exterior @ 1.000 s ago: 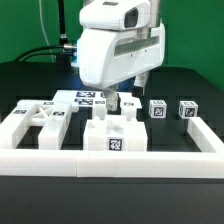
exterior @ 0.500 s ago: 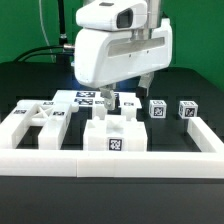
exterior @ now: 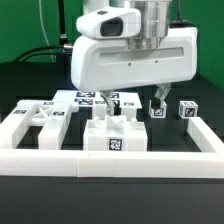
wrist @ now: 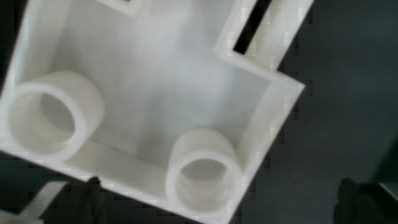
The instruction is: Assemble chair
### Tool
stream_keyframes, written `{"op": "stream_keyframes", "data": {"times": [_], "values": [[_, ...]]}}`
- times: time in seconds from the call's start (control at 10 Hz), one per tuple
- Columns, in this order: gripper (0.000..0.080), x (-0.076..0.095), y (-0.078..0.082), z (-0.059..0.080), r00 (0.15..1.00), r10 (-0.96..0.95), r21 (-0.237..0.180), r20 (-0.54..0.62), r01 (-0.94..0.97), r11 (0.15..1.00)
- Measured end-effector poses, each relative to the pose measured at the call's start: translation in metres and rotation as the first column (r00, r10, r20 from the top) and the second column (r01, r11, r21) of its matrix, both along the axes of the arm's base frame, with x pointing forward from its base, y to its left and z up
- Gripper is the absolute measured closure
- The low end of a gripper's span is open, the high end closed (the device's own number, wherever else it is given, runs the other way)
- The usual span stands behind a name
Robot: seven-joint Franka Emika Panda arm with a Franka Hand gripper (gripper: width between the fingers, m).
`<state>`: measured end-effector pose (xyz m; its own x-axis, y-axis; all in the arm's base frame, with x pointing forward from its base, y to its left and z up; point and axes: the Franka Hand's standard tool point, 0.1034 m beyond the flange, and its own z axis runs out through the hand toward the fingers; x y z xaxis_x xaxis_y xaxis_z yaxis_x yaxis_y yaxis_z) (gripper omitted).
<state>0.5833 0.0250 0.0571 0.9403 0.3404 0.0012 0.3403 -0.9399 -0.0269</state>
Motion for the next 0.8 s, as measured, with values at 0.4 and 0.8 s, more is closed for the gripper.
{"op": "stream_keyframes", "data": {"times": [0.4, 0.8], "values": [[0.015, 0.002, 0.0, -0.005, 0.976, -0.217, 0.028, 0.005, 0.217, 0.976], [0.015, -0.005, 0.007, -0.032, 0.964, -0.264, 0.037, -0.002, 0.264, 0.964]]}}
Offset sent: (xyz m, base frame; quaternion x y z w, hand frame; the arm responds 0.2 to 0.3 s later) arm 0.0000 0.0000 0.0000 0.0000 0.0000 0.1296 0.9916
